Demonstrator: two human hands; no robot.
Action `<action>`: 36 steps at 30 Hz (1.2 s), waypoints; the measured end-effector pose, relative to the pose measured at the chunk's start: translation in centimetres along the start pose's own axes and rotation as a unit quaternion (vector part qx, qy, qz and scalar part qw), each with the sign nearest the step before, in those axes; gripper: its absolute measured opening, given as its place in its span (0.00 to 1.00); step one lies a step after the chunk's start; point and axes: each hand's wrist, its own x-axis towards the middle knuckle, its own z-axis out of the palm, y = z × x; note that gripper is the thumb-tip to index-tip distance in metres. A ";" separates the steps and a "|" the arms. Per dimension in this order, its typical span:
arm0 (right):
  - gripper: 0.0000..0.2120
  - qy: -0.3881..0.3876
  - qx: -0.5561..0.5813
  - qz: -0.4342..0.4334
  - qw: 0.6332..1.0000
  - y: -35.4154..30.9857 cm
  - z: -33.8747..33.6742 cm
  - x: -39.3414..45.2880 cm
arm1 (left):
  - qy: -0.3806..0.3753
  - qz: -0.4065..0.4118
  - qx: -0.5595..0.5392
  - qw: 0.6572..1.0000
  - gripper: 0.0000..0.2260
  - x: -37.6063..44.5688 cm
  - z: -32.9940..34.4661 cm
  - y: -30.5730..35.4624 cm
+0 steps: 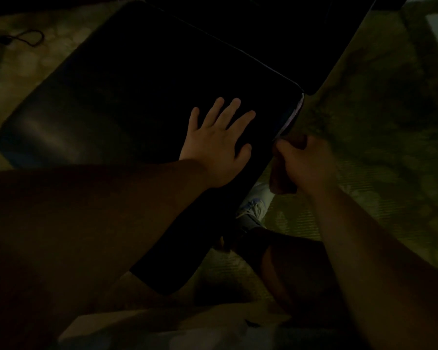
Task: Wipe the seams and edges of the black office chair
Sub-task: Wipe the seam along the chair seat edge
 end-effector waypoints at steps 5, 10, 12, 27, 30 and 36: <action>0.11 0.019 -0.025 0.007 0.999 0.4 0.4 0.1 | 0.002 0.004 0.000 1.000 0.30 -0.1 0.0 -0.1; 0.11 0.005 0.029 -0.011 0.999 -0.5 0.3 0.0 | 0.003 0.004 0.000 1.000 0.31 -0.2 0.1 0.0; 0.08 -0.004 0.000 -0.011 1.000 -0.6 0.4 -0.1 | 0.002 0.006 -0.004 1.000 0.31 -0.2 0.0 -0.1; 0.06 0.018 -0.033 0.001 0.999 0.1 0.5 -0.4 | -0.013 0.020 -0.009 1.000 0.30 -0.8 -0.4 -0.9; 0.05 0.036 -0.005 0.019 0.999 0.3 0.4 -0.3 | -0.015 0.009 -0.018 1.000 0.32 -0.6 -0.9 -0.6; 0.06 0.028 0.002 -0.017 0.999 -0.3 0.7 -0.8 | 0.029 0.026 -0.028 0.999 0.31 0.9 -1.4 1.8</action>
